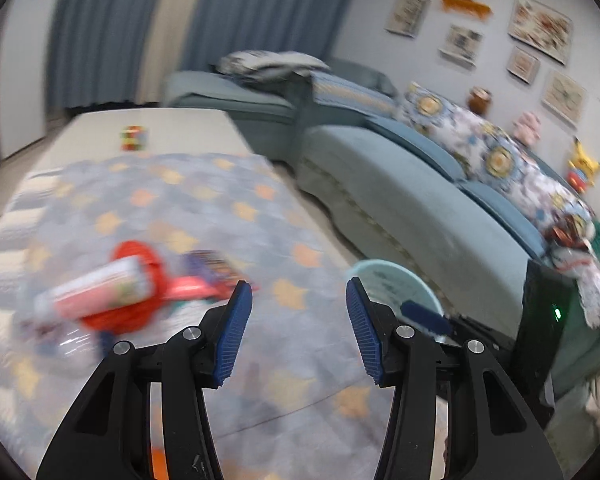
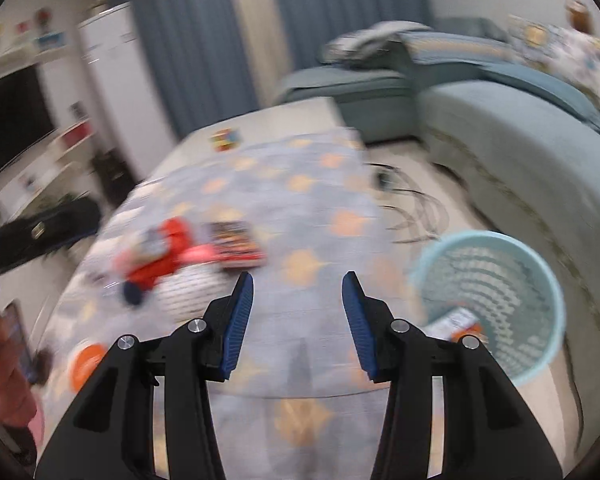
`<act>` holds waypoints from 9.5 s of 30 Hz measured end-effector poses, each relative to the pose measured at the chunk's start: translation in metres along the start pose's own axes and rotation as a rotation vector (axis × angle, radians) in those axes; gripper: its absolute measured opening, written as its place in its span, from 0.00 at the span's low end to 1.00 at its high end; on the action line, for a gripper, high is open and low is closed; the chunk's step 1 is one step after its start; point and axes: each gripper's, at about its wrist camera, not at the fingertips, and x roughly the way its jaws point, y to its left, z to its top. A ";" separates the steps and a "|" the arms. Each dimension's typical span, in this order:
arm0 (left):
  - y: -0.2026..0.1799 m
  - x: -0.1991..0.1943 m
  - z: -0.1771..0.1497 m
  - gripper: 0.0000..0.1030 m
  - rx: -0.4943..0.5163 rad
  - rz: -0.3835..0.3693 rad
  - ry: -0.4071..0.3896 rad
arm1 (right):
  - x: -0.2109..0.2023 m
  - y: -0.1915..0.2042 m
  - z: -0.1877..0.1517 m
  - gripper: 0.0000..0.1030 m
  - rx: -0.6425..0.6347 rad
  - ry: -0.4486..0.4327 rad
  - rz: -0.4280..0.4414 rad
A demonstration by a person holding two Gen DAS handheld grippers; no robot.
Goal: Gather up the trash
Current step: 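Move both open grippers back over the table, then grasp the clear plastic bottle with the left gripper while the right grasps the orange paper cup, then carry both items over the light-blue basket and open both grippers, then move both open grippers back over the table, then grasp the pink bottle with the left gripper while the right grasps the polka-dot tissue pack, then carry both items to the light-blue basket and open both grippers over it, then move both open grippers back over the table toward the remaining trash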
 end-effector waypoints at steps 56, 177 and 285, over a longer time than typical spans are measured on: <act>0.226 0.093 -0.034 0.85 -0.408 0.522 0.271 | 0.021 0.072 -0.052 0.45 -0.360 0.239 -0.016; 0.212 0.069 -0.046 0.75 -0.485 0.419 0.135 | 0.163 0.097 -0.017 0.90 -0.053 0.195 -0.068; 0.068 0.055 0.043 0.71 -0.204 0.079 -0.118 | 0.031 -0.086 0.025 0.54 0.224 -0.026 -0.258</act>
